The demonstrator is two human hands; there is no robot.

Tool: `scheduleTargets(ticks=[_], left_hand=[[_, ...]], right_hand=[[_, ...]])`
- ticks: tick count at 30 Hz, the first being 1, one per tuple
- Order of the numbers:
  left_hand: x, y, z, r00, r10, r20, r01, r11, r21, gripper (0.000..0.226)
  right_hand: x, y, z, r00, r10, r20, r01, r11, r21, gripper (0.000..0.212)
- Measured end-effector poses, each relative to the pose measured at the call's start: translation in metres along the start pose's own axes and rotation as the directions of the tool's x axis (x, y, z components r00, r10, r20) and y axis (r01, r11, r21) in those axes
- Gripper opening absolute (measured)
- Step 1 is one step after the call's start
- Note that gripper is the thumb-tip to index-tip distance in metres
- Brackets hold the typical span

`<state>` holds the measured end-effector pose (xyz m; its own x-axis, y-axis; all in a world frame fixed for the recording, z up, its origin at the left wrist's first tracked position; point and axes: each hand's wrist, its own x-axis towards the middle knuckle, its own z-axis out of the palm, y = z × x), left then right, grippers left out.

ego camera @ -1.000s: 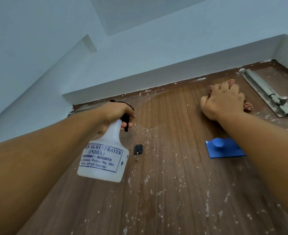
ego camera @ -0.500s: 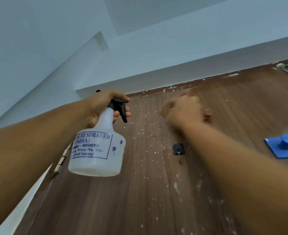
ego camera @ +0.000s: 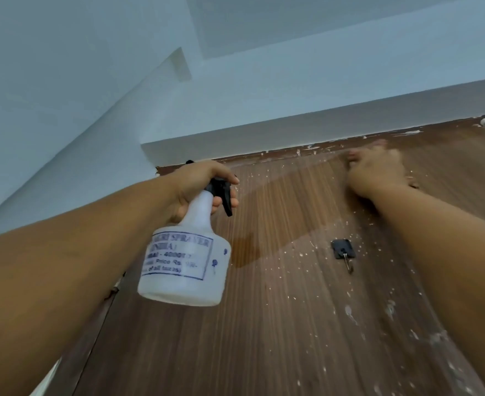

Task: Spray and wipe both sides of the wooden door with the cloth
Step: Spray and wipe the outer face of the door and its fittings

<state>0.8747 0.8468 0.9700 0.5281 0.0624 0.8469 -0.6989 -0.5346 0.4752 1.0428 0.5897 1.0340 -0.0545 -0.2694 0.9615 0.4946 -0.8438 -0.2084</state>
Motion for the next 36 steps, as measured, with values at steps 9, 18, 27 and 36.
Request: scheduleTargets(ticks=[9,18,27,36], left_hand=[[0.012,-0.008,-0.009,0.999,0.027,-0.047,-0.027,1.000,0.002,0.013],[0.003,-0.009,-0.049,0.992,0.028,-0.121,-0.016,0.995,0.097,0.018],[-0.001,0.002,-0.054,0.989,0.050,-0.138,-0.043,0.998,0.049,0.021],[0.008,-0.004,-0.025,0.997,0.070,-0.035,-0.066,0.992,0.108,0.014]], right_hand=[[0.003,-0.009,-0.001,0.963,0.218,-0.156,-0.189,0.965,0.183,0.038],[-0.044,-0.215,0.058,0.889,-0.456,-0.027,0.457,0.886,0.081,0.025],[-0.018,-0.171,0.058,0.880,-0.473,0.044,0.453,0.863,0.222,0.040],[0.030,0.009,0.009,0.956,0.249,-0.156,-0.266,0.959,-0.102,0.041]])
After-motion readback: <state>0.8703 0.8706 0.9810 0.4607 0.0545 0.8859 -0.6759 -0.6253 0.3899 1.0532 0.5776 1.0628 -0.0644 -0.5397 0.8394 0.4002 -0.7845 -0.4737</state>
